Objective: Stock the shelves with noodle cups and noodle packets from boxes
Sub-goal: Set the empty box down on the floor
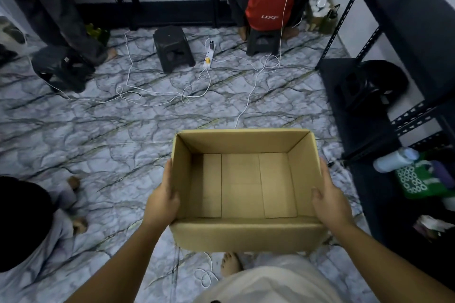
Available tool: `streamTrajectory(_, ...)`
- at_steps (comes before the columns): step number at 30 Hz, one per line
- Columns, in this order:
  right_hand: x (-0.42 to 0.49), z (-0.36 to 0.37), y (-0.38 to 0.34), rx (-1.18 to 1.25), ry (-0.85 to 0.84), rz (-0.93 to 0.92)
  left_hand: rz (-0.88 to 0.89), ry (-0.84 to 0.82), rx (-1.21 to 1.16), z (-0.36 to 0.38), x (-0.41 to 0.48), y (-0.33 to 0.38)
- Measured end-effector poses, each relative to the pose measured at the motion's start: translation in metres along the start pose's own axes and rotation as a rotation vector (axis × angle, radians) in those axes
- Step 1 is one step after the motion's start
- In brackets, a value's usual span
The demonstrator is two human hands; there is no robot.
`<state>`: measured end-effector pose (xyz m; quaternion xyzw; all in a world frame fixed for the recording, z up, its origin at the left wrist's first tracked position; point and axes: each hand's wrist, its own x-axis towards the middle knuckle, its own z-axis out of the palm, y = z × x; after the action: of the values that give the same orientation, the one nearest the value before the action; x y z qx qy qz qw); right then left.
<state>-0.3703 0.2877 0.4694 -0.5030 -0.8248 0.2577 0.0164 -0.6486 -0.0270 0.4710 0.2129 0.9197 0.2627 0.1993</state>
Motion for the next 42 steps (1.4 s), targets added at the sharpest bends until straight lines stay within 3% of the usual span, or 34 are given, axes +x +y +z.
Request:
streamTrajectory(14, 0.171, 0.011, -0.078, 0.030, -0.007, -0.026, -0.042, 0.029, 0.059, -0.034, 0.166, 0.047)
streamTrajectory(26, 0.327, -0.022, -0.125, 0.049, -0.019, -0.033, -0.019, 0.062, 0.082, -0.054, 0.317, 0.127)
streamTrajectory(34, 0.385, -0.023, -0.130, 0.101, 0.073, 0.094, 0.150, 0.021, 0.092, -0.055, 0.436, 0.175)
streamTrajectory(42, 0.396, -0.011, -0.134, 0.246, 0.216, 0.365, 0.450, -0.201, 0.202, -0.040, 0.579, 0.249)
